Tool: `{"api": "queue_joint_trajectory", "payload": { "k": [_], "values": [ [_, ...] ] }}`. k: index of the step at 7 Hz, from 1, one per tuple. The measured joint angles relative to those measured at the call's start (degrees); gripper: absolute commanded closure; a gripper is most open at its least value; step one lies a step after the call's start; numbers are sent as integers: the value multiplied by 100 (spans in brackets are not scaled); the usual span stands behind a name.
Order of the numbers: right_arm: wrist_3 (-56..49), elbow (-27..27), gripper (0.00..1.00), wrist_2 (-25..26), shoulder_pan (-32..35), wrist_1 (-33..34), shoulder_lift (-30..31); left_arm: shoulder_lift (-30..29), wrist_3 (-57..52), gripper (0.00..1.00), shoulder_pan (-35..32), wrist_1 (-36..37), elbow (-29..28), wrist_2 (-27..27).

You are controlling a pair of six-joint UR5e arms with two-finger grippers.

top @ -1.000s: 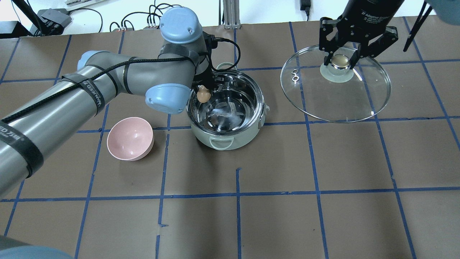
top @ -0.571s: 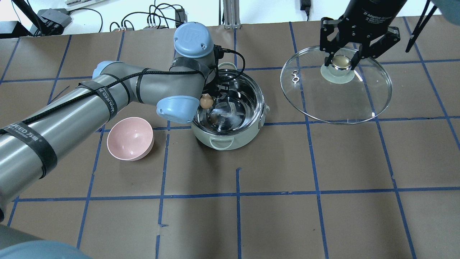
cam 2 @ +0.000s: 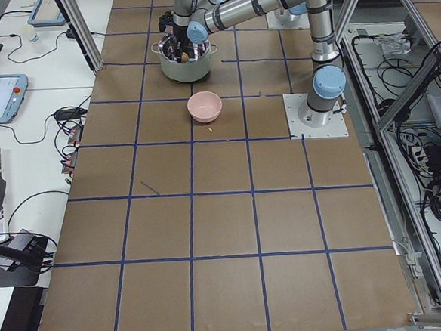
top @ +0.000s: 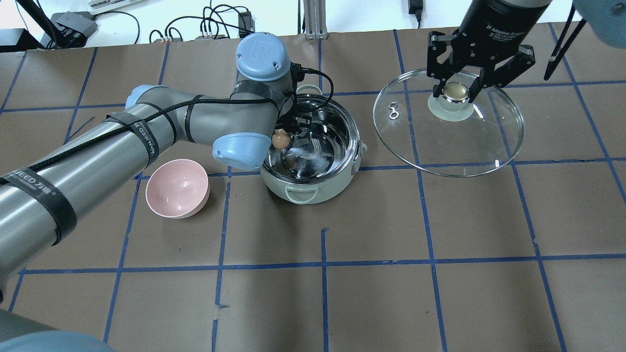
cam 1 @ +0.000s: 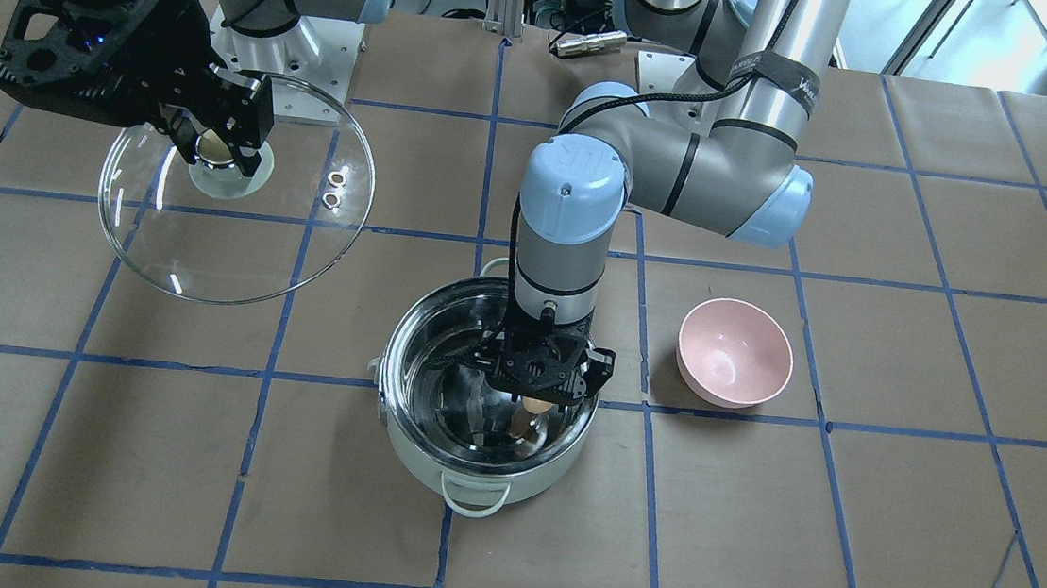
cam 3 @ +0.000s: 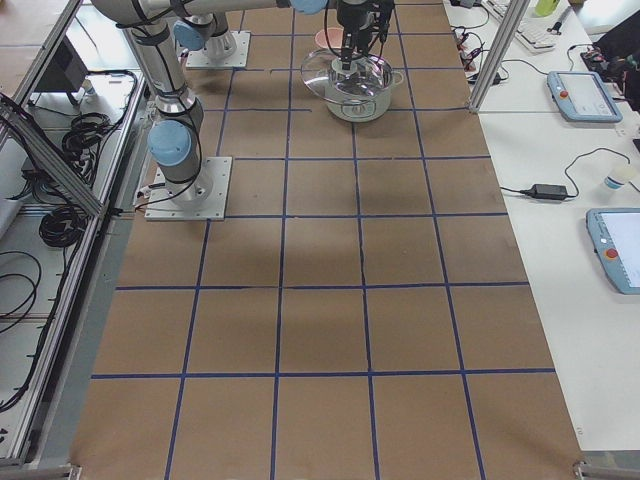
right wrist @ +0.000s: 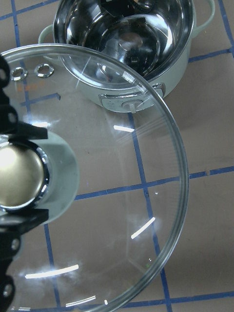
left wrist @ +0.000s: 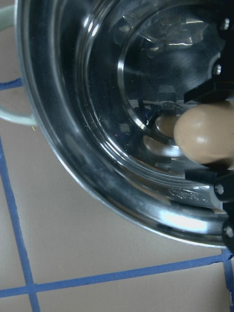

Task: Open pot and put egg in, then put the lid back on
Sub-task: 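Carry the egg over the open pot and lower it in with the left gripper, then open the left gripper to release the egg and raise it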

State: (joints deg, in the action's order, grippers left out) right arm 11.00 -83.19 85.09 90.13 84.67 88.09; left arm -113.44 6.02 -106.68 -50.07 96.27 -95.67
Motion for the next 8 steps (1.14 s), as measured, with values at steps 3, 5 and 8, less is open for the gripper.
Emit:
{"api": "queue_joint_trajectory", "payload": {
  "k": [3,5,8],
  "values": [
    [-67,-164,80,-10,-29,23,12,438,-38,6,278,-382,-124,86],
    [-86,-192,79,-10,-22,23,15,1004,-129,3,949,-1081,-201,702],
    [-104,-194,80,-6,-33,29,15,1938,-314,3,1696,-2948,-441,1062]
  ]
}}
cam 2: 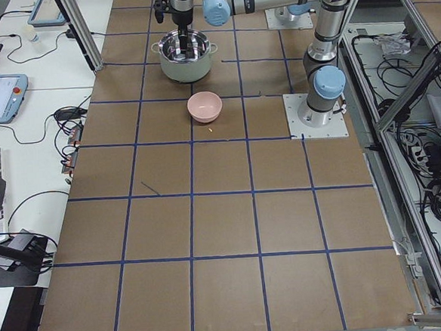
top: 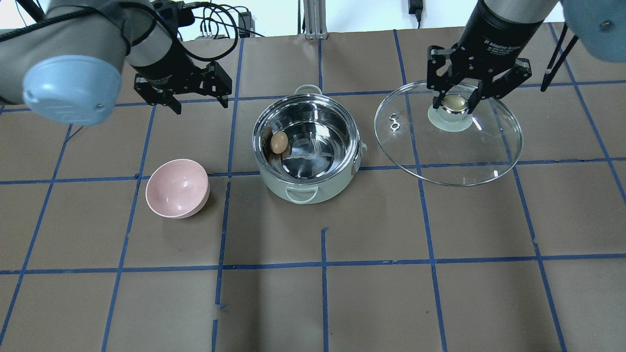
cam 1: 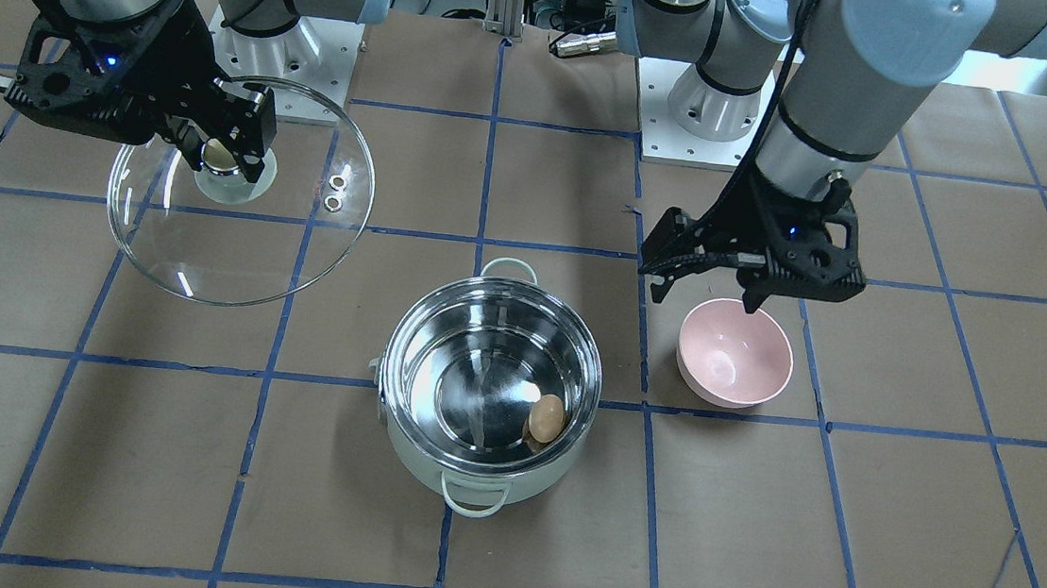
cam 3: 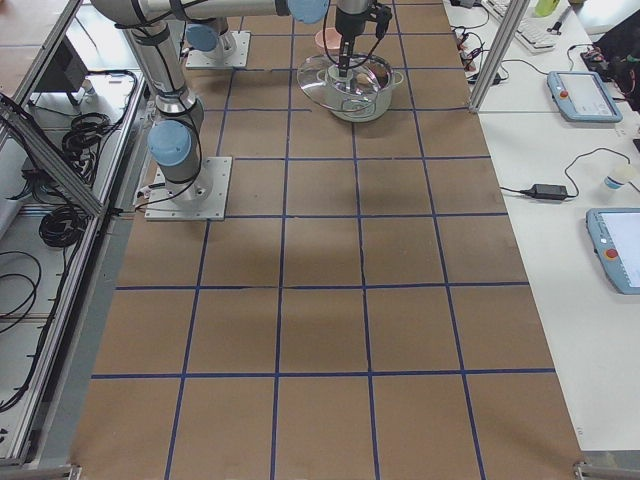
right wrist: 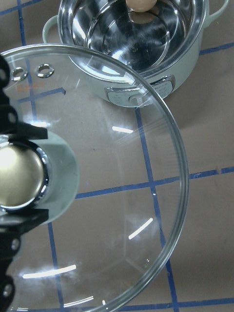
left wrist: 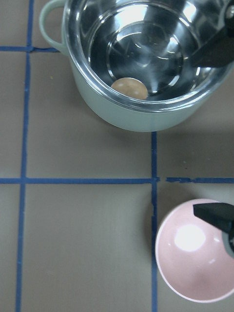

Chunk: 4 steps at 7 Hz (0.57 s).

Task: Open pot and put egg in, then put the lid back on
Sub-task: 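Open the left gripper to release the egg and raise it, then carry the glass lid back and lower it onto the pot with the right gripper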

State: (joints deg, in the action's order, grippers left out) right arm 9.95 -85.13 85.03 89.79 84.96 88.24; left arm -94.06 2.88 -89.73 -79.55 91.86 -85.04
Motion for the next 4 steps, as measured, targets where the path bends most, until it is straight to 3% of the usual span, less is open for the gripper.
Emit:
{"api": "queue_joint_trajectory", "payload": {
  "k": [2,4],
  "values": [
    [0,18,81,2,26,-3,7,269,-68,3,209,-1164,-451,-119],
    [59,81,80,10,199,133,6,290,-85,3,250,-1542,-594,-278]
  ]
}}
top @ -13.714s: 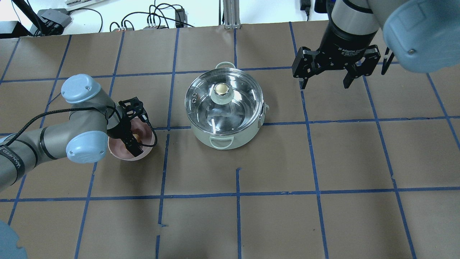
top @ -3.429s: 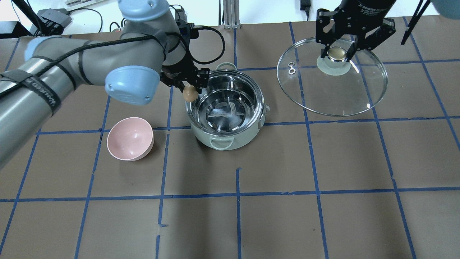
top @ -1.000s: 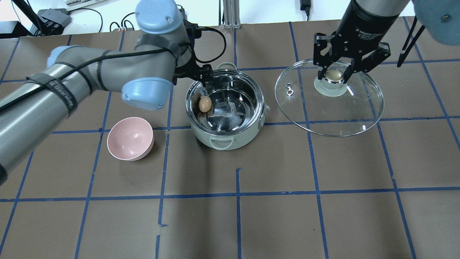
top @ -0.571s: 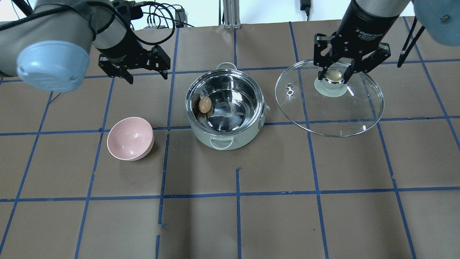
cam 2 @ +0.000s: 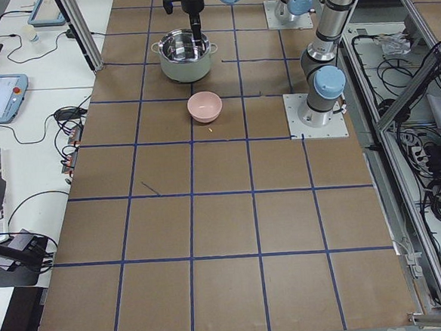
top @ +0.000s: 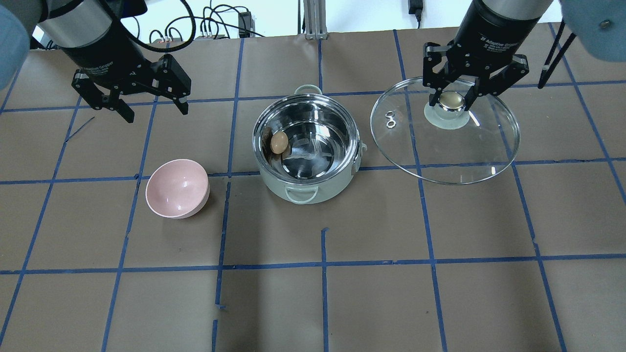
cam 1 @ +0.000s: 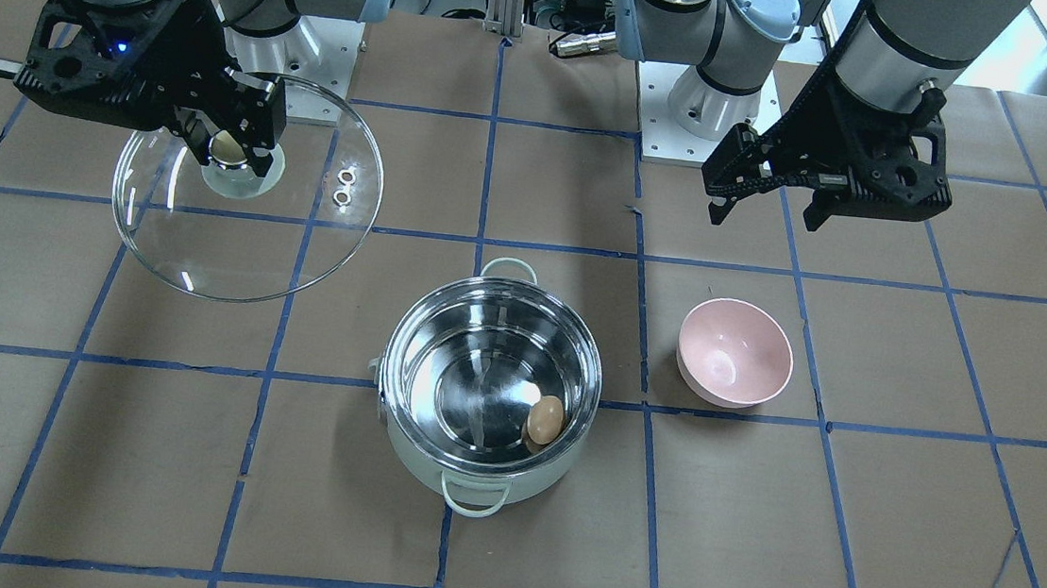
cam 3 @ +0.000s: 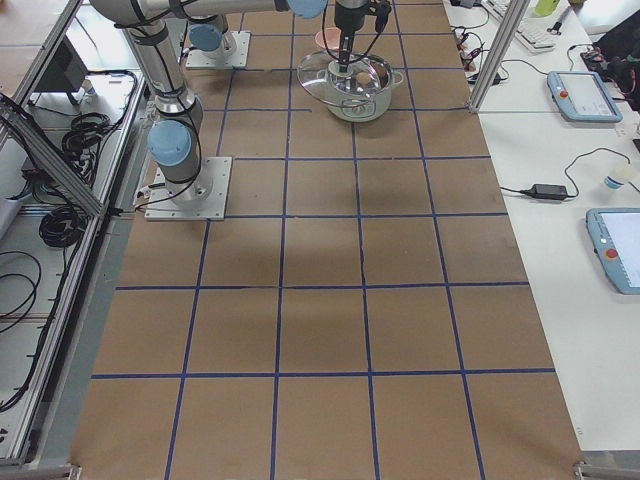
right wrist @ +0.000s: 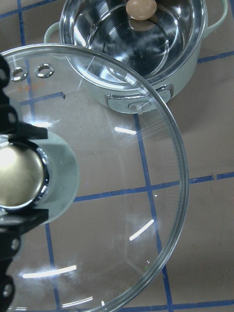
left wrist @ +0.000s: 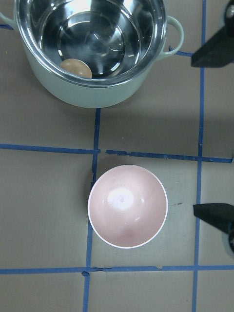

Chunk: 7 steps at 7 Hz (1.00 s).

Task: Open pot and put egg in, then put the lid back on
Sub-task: 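Carry the glass lid back and lower it onto the pot with the right gripper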

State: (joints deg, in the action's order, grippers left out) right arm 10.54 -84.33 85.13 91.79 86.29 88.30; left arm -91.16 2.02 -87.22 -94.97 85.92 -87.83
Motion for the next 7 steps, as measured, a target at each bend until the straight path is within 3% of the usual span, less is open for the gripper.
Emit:
{"api": "queue_joint_trajectory", "payload": {
  "k": [4,7],
  "values": [
    [986,393,80,19,1362,1141,-948,32,-17,1,6,-128,-20,-198],
    [1669,547,80,13,2012,2076,-1813,47,-89,0,17,-134,-53,-216]
  ]
}}
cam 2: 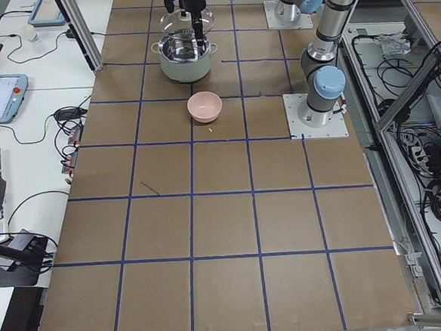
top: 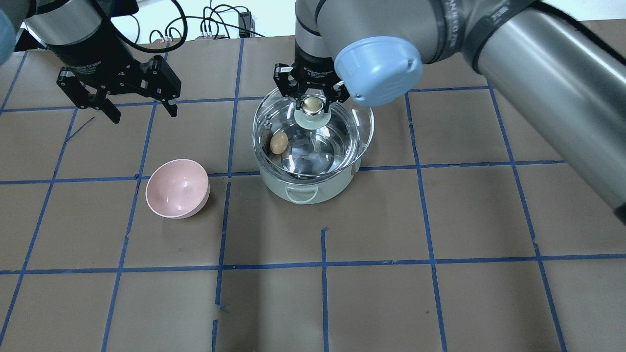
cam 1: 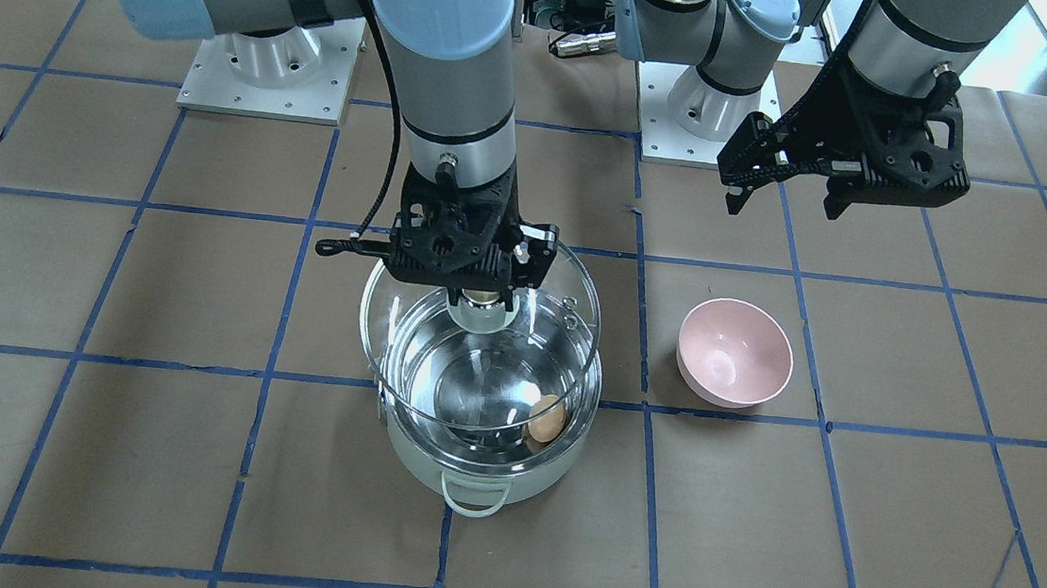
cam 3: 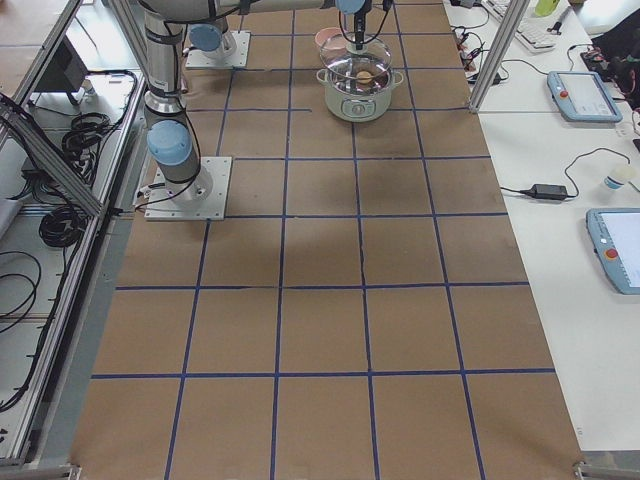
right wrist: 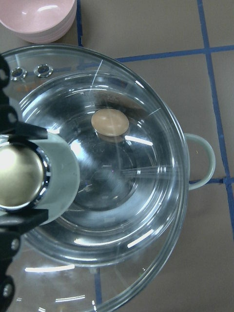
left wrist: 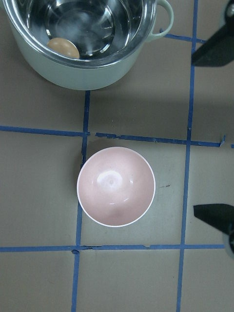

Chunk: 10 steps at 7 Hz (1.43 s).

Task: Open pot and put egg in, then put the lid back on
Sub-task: 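Carry the glass lid back and lower it onto the pot with the right gripper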

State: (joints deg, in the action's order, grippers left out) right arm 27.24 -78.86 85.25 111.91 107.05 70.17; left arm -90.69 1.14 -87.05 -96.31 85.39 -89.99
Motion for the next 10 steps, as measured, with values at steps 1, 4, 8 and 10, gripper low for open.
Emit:
{"api": "queue_joint_trajectory", "payload": {
  "k": [1,4,8,10],
  "values": [
    [50,1,79,0,57,224,-214,6,-19,0,-10,4,38,-4],
    [-51,-38,79,42,83,513,-515,40,-32,0,-21,33,70,4],
    [-102,-147,51,72,77,667,-528,51,-29,0,-23,59,74,8],
    [-79,-180,40,122,77,887,-506,54,-26,0,-20,59,78,8]
  ]
}}
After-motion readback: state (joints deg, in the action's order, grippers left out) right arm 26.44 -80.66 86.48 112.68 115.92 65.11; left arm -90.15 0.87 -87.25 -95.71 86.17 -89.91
